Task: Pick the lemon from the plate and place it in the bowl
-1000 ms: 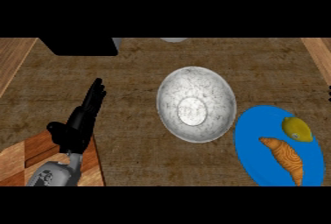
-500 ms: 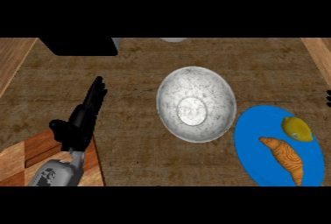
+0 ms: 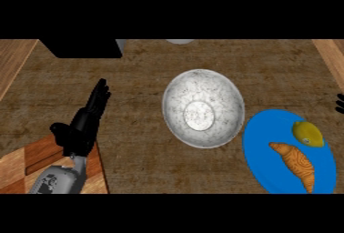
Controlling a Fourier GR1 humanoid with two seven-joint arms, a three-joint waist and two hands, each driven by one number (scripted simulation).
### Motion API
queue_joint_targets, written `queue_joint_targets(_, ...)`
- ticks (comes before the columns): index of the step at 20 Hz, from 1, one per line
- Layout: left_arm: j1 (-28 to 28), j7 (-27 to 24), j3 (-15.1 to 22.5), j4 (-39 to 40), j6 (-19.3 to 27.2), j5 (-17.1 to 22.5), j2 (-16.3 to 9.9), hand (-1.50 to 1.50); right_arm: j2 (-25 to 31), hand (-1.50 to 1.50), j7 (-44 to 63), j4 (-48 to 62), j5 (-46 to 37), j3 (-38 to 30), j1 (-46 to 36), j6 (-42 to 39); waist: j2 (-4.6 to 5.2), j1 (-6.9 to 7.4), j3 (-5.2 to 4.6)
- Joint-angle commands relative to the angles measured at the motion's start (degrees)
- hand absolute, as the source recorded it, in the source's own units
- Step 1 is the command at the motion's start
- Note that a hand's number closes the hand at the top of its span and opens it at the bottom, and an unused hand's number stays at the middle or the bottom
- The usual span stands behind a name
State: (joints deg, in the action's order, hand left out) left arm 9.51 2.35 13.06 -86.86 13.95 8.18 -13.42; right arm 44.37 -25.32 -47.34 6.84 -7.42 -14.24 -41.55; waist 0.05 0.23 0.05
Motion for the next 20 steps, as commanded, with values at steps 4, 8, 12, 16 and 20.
queue_joint_targets(4,-1.85,-1.28,0.11,0.05,0.72,-2.37,1.78,0.00,-3.50,-1.50,-0.97,-0.81,1.68,1.29,0.80,-5.80,-0.06,-0.27,-0.05)
queue_joint_targets(8,0.60,0.52,-0.37,-0.14,-0.92,-1.84,2.01,0.00,-4.31,-1.50,-4.58,4.71,-0.23,1.94,-1.26,-6.22,0.12,0.20,0.03)
queue_joint_targets(12,0.18,-1.24,0.71,2.53,0.20,-4.23,4.34,0.00,-5.26,-1.50,-5.68,10.30,-1.72,1.77,-5.10,-4.59,0.21,0.47,0.04)
queue_joint_targets(16,-3.24,1.28,-0.36,-3.14,-2.14,-2.62,2.33,0.00,-5.68,-1.50,-11.40,11.20,-5.46,3.75,-2.49,-2.91,0.05,0.52,0.05)
queue_joint_targets(20,-2.97,-3.19,-2.99,1.79,-3.21,-2.80,3.50,0.00,-7.21,-1.50,-12.62,12.09,-12.17,6.44,-3.80,5.69,0.10,0.22,0.00)
